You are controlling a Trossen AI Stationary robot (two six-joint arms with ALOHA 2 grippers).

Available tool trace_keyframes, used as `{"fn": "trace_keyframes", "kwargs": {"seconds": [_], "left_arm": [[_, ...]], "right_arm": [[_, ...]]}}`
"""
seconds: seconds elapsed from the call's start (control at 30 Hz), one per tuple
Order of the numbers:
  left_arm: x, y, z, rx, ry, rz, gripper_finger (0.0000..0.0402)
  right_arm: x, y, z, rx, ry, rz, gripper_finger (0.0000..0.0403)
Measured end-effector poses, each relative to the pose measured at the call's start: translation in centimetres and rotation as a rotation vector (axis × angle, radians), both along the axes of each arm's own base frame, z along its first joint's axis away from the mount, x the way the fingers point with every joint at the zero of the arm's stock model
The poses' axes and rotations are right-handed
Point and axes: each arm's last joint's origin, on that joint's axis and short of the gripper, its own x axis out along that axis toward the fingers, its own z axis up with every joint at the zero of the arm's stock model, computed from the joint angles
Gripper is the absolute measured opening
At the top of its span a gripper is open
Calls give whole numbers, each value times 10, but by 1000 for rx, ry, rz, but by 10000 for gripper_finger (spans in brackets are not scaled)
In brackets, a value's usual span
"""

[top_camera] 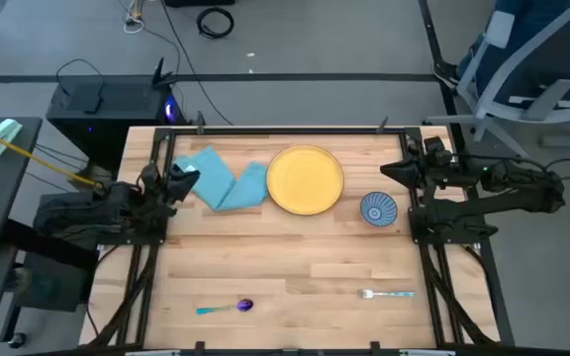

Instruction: Set table place

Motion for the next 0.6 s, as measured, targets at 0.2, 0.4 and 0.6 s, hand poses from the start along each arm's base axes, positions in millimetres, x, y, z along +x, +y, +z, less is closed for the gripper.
{"fn": "trace_keyframes", "kwargs": {"seconds": [0.2, 0.4, 0.6], "left_arm": [[0, 0, 0, 0, 0, 0, 84], [0, 0, 0, 0, 0, 0, 91], [0, 0, 0, 0, 0, 0, 84]], "right_arm": [[0, 0, 0, 0, 0, 0, 50], [0, 0, 0, 0, 0, 0, 50], [0, 0, 0, 0, 0, 0, 50]]}}
